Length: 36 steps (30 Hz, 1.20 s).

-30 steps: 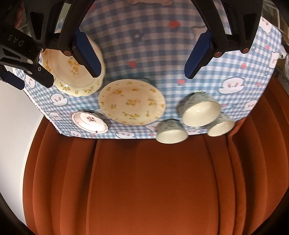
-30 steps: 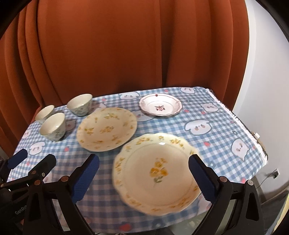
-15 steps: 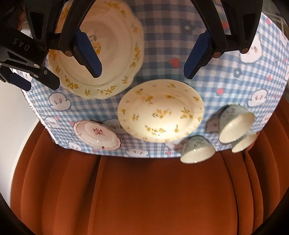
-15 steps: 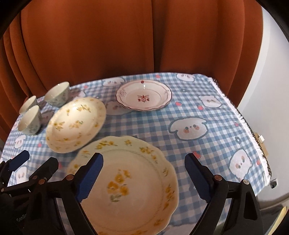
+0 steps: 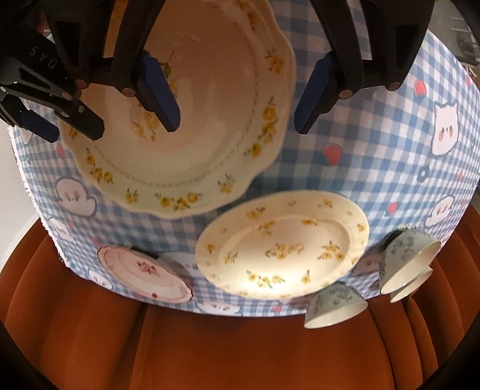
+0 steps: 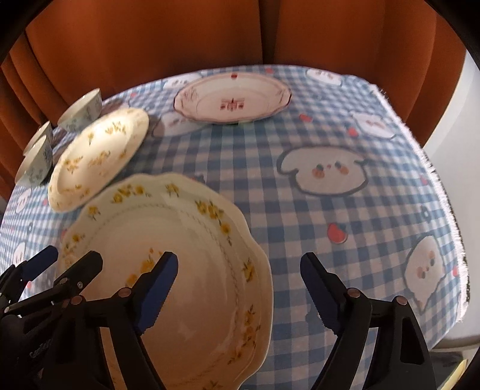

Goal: Organize plates and bowls
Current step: 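Close both grippers on the rim of the scalloped plate, then lift the scalloped plate with both grippers and carry it toward the bowls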

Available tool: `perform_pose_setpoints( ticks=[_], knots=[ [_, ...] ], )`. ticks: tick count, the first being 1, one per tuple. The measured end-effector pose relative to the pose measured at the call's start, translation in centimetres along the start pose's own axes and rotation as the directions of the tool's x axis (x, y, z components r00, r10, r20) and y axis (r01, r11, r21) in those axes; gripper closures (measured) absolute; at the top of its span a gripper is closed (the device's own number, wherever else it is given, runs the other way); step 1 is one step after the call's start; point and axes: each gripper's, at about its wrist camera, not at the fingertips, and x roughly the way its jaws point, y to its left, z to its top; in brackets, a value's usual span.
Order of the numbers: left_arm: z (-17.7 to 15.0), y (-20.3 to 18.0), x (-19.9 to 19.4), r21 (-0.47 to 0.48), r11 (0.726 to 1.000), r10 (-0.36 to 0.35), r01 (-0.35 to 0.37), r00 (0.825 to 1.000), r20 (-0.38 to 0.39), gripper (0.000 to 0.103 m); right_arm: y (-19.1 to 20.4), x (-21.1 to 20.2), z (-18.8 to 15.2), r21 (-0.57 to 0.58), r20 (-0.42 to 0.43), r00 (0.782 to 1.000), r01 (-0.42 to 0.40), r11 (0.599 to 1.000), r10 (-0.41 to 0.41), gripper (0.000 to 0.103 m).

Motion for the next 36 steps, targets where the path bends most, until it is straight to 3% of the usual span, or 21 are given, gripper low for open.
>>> perform_pose_setpoints(
  ticks=[13, 22, 30, 36],
  knots=[
    [-0.6, -0.3, 1.5, -0.037, 0.997, 0.068, -0.070, 0.996, -0.061, 0.028, 0.0, 2.6, -0.3, -0.028, -0.072, 0.990, -0.124, 0.992, 0.122, 0.035],
    [-0.6, -0.4, 1.4, -0.030, 0.996, 0.078, -0.080, 0.995, -0.065, 0.028, 0.3, 2.6, -0.1, -0.047, -0.070, 0.993, -0.100, 0.994, 0.096, 0.038],
    [-0.7, 0.5, 1.0, 0.001, 1.000, 0.018, -0.018, 0.993, -0.114, 0.029, 0.7, 1.9, -0.3, -0.019, -0.076, 0.996, -0.050, 0.999, 0.049, 0.038],
    [-0.6, 1.7, -0.6, 0.050, 0.999, -0.014, 0.018, 0.996, -0.093, 0.029, 2.0, -0.1, -0.5, 0.003, -0.035, 0.999, -0.002, 1.000, 0.002, 0.038]
  ],
)
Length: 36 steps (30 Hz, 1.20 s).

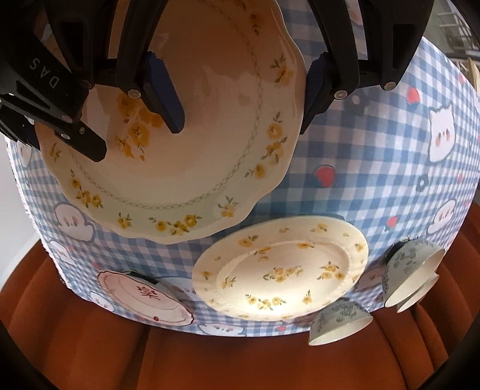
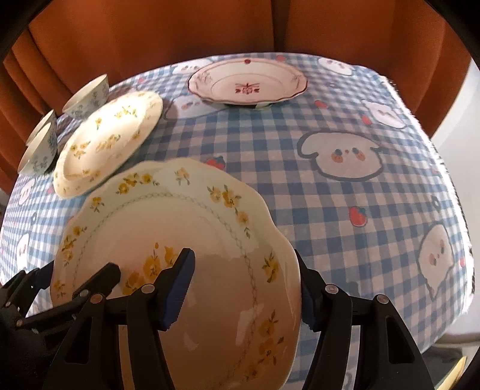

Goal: Organize plates and bowls
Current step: 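Lift the scalloped plate with both grippers and carry it toward the bowls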

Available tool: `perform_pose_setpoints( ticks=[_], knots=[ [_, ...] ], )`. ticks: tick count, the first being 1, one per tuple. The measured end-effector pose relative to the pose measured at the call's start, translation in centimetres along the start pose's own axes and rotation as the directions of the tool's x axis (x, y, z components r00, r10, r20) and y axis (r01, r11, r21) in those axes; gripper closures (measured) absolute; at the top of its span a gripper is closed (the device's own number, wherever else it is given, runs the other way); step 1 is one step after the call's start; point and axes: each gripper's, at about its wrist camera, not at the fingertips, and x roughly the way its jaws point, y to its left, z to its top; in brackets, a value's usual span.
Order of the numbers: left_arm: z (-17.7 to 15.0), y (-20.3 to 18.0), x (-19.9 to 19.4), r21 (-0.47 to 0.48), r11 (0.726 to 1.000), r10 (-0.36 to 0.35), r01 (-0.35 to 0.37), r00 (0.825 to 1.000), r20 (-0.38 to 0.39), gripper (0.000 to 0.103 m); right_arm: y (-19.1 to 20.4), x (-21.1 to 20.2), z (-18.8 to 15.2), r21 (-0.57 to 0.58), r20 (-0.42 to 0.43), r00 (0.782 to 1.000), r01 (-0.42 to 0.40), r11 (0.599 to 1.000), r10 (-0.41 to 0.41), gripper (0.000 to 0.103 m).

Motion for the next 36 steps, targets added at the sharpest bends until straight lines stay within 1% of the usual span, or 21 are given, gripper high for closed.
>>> perform_pose_setpoints(
  ticks=[4, 11, 16, 21, 29, 36],
  knots=[
    [0.1, 1.6, -0.9, 0.006, 1.000, -0.024, 0.024, 1.000, 0.006, 0.029, 1.3, -1.0, -0.1, 0.012, 0.014, 1.000, 0.021, 1.000, -0.021, 0.038],
    [0.5, 4.5, -2.7, 0.009, 0.999, -0.035, 0.034, 0.999, 0.026, 0.029, 4.3, -2.8, -0.1, 0.028, 0.041, 0.999, 0.034, 0.999, -0.035, 0.038],
    [0.6, 7.1, -3.7, 0.004, 0.999, -0.036, 0.036, 0.999, 0.040, 0.029, 7.1, -3.8, 0.0, 0.026, 0.069, 0.997, 0.032, 0.999, -0.034, 0.038],
    [0.7, 9.3, -4.5, 0.020, 0.999, -0.040, 0.039, 0.998, 0.053, 0.029, 9.8, -4.5, -0.1, 0.033, 0.087, 0.995, 0.041, 0.999, -0.044, 0.038],
    [0.4, 13.8, -5.2, 0.031, 0.999, -0.040, 0.038, 0.997, 0.069, 0.029, 14.0, -4.7, -0.5, 0.046, 0.097, 0.994, 0.043, 0.998, -0.047, 0.038],
    [0.2, 18.3, -5.2, 0.044, 0.998, -0.039, 0.036, 0.996, 0.076, 0.029, 18.6, -4.2, -1.4, 0.058, 0.103, 0.994, 0.035, 0.998, -0.041, 0.038]
  ],
)
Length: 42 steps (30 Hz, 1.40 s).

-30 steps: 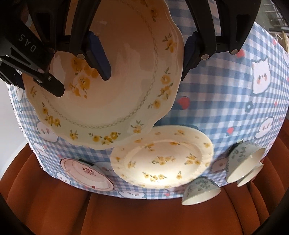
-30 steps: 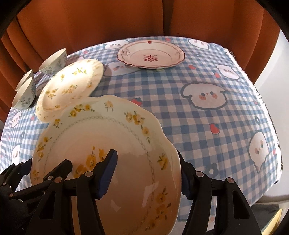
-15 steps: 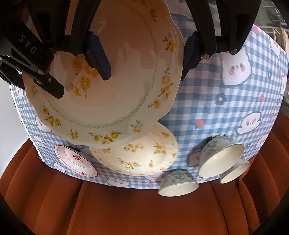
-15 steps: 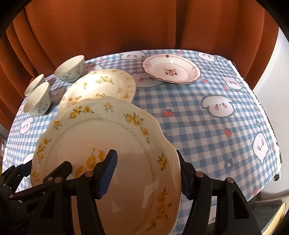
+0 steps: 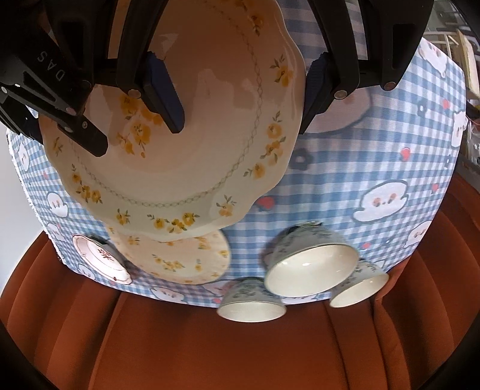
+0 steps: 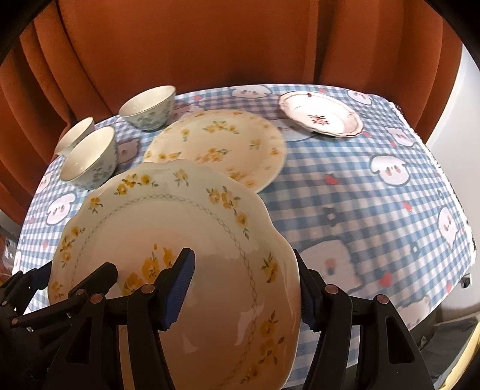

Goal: Organize plates and bowls
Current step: 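Lift the scalloped plate with both grippers and carry it toward the bowls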

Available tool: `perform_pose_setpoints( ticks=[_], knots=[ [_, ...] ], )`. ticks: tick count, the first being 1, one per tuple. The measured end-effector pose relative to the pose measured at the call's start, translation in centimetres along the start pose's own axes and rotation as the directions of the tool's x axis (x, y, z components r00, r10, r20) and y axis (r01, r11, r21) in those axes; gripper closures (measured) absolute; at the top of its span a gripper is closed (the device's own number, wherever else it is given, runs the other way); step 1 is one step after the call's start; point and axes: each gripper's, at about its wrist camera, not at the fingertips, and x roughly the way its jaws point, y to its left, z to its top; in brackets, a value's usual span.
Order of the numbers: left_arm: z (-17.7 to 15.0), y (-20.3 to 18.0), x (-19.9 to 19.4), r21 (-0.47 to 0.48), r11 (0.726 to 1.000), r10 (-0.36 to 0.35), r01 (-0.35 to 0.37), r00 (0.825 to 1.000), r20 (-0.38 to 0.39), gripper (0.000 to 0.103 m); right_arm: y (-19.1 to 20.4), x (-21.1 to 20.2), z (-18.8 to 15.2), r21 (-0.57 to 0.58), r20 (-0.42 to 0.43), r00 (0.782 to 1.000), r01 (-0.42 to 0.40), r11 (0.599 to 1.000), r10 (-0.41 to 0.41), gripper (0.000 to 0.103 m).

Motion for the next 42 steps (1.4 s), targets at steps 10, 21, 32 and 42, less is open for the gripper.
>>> perform_pose_setpoints(
  ticks=[10, 21, 32, 42],
  knots=[
    [-0.6, 5.4, 0.1, -0.026, 1.000, 0.004, -0.004, 1.000, -0.005, 0.029, 5.6, 0.7, -1.2, -0.016, -0.013, 1.000, 0.002, 1.000, -0.002, 0.038],
    [-0.5, 9.4, 1.7, -0.051, 0.998, 0.022, -0.025, 0.999, -0.048, 0.029, 10.1, 2.9, -1.3, -0.048, -0.069, 0.997, -0.019, 0.999, 0.016, 0.038],
    [-0.7, 11.4, 4.1, -0.049, 0.998, 0.043, -0.048, 0.993, -0.114, 0.029, 12.3, 5.6, -1.3, -0.054, -0.142, 0.990, -0.031, 0.998, 0.023, 0.038],
    [0.1, 11.4, 5.5, -0.008, 0.997, 0.078, -0.080, 0.990, -0.115, 0.029, 12.6, 7.9, -0.9, -0.017, -0.182, 0.983, -0.029, 0.999, 0.025, 0.038]
  ],
)
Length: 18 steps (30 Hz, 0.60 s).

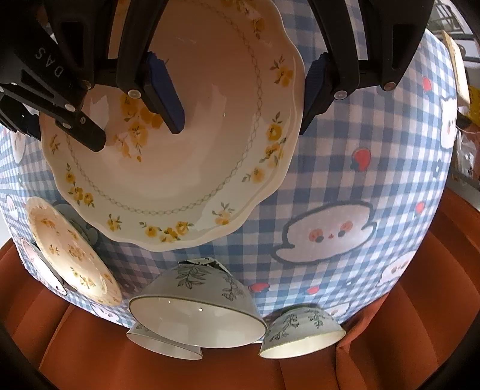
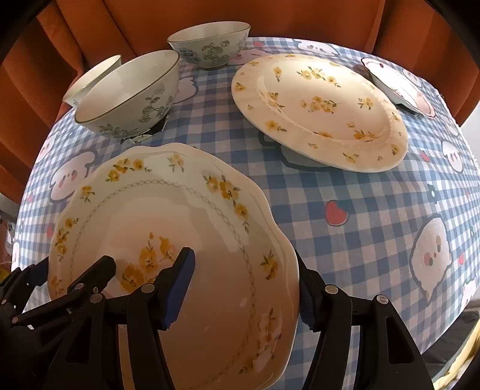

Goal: Organize plates and bowls
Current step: 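Lift the scalloped plate with both grippers and carry it toward the bowls, then lower the scalloped plate onto the cloth and open both grippers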

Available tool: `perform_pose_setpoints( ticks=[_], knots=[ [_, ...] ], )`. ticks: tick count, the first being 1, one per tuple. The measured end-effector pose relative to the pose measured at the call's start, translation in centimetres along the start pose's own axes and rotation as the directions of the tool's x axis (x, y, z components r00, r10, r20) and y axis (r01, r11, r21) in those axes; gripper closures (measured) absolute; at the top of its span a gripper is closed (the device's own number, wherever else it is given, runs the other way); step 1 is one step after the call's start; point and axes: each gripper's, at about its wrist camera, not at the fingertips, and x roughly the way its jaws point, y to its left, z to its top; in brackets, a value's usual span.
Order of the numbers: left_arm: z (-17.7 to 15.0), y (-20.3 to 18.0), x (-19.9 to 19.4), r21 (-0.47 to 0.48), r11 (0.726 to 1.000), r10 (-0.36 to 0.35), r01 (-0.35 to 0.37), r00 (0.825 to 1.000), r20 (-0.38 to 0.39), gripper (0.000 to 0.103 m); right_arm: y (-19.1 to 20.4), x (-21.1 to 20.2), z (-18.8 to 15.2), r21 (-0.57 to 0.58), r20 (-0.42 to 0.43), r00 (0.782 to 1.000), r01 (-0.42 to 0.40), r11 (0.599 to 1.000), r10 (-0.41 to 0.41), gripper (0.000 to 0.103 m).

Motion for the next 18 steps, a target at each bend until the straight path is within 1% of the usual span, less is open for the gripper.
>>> perform_pose_setpoints(
  ticks=[6, 10, 14, 15, 18],
  knots=[
    [0.1, 0.0, 0.0, -0.006, 1.000, 0.003, -0.003, 1.000, 0.008, 0.029, 0.2, 0.3, 0.2, 0.001, 0.011, 1.000, 0.007, 1.000, -0.007, 0.038],
    [0.1, 0.2, 0.0, -0.015, 1.000, 0.002, -0.002, 1.000, -0.002, 0.029, 0.3, 0.2, 0.1, -0.015, 0.005, 1.000, 0.008, 1.000, -0.008, 0.038],
    [-0.6, 0.1, -0.5, -0.060, 0.998, 0.003, -0.004, 1.000, -0.021, 0.029, 0.6, 0.1, -0.1, -0.047, -0.010, 1.000, 0.011, 0.999, -0.012, 0.038],
    [-0.6, 0.2, -0.6, -0.070, 0.998, 0.003, -0.004, 1.000, -0.023, 0.028, 0.6, 0.1, -0.1, -0.052, -0.014, 1.000, 0.010, 0.999, -0.011, 0.038],
    [-0.7, 0.3, -1.6, -0.095, 0.995, 0.014, -0.013, 1.000, 0.006, 0.024, 1.0, 0.0, -0.2, -0.086, -0.040, 0.999, 0.028, 0.996, -0.032, 0.036]
  ],
)
